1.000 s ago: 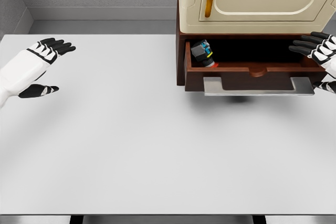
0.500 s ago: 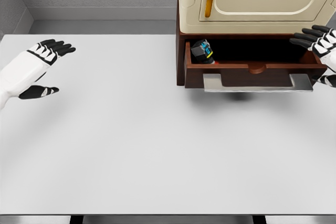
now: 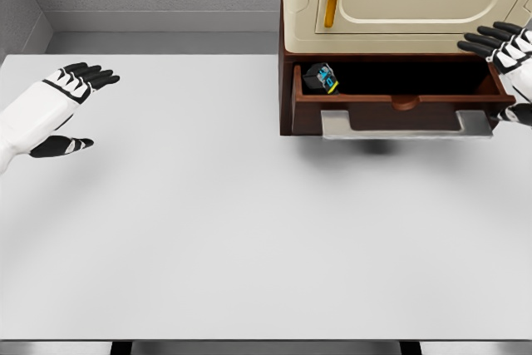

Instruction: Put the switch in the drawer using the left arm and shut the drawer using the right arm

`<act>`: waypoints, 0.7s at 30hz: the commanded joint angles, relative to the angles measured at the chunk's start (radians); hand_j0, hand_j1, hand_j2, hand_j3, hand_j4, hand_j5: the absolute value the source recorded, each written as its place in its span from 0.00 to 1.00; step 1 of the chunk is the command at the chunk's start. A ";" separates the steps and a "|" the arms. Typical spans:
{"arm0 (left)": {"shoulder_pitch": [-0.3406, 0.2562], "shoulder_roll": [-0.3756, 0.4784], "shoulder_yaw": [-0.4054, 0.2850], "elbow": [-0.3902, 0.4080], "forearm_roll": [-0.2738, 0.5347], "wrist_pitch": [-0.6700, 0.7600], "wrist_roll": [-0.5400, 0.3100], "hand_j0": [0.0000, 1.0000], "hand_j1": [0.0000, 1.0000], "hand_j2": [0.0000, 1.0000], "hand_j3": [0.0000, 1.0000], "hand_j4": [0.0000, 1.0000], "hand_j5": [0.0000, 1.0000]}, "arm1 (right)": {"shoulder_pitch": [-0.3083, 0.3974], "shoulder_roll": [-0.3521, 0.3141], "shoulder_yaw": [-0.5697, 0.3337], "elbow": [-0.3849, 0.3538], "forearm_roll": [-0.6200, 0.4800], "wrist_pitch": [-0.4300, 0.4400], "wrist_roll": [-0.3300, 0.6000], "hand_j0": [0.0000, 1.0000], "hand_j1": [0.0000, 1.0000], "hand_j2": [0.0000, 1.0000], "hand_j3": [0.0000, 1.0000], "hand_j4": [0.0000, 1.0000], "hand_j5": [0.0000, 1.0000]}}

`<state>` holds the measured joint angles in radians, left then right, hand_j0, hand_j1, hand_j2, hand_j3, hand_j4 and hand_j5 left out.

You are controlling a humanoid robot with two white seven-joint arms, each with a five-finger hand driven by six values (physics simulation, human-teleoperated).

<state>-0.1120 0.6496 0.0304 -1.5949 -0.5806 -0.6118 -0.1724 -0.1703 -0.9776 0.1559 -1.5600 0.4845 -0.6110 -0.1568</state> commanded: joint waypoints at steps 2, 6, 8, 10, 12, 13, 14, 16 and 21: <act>0.000 0.001 0.000 0.000 0.007 0.001 0.001 1.00 1.00 1.00 1.00 1.00 1.00 | -0.002 0.008 0.016 0.018 -0.001 0.000 -0.001 1.00 1.00 1.00 1.00 1.00 1.00; 0.000 0.001 0.000 0.000 0.007 0.001 0.001 1.00 1.00 1.00 1.00 1.00 1.00 | -0.012 0.020 0.022 0.023 0.000 0.000 -0.001 1.00 1.00 1.00 1.00 1.00 1.00; 0.000 0.001 0.000 0.000 0.007 0.001 0.001 1.00 1.00 1.00 1.00 1.00 1.00 | -0.020 0.022 0.028 0.024 -0.001 0.000 -0.001 1.00 1.00 1.00 1.00 1.00 1.00; 0.000 0.001 0.000 -0.003 0.007 0.001 0.001 1.00 1.00 1.00 1.00 1.00 1.00 | -0.021 0.025 0.028 0.035 -0.001 0.000 -0.003 1.00 1.00 1.00 1.00 1.00 1.00; 0.000 0.001 0.000 -0.003 0.007 0.001 0.001 1.00 1.00 1.00 1.00 1.00 1.00 | -0.049 0.057 0.033 0.055 0.000 0.000 -0.001 1.00 1.00 1.00 1.00 1.00 1.00; 0.000 0.001 0.000 -0.003 0.007 0.001 0.001 1.00 1.00 1.00 1.00 1.00 1.00 | -0.055 0.066 0.045 0.061 0.000 0.000 -0.001 1.00 1.00 1.00 1.00 1.00 1.00; 0.000 0.001 0.000 -0.003 0.008 0.001 0.001 1.00 1.00 1.00 1.00 1.00 1.00 | -0.069 0.068 0.056 0.069 0.000 0.000 -0.001 1.00 1.00 1.00 1.00 1.00 1.00; 0.000 0.001 0.000 -0.005 0.008 0.001 0.001 1.00 1.00 1.00 1.00 1.00 1.00 | -0.086 0.074 0.073 0.083 0.000 0.000 -0.001 1.00 1.00 1.00 1.00 1.00 1.00; 0.005 0.001 0.000 -0.004 0.008 0.001 0.001 1.00 1.00 1.00 1.00 1.00 1.00 | -0.086 0.073 0.073 0.083 0.000 0.000 -0.003 1.00 1.00 1.00 1.00 1.00 1.00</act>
<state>-0.1074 0.6500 0.0339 -1.6004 -0.5790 -0.6114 -0.1725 -0.2577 -0.9105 0.2144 -1.4993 0.4537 -0.6025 -0.1807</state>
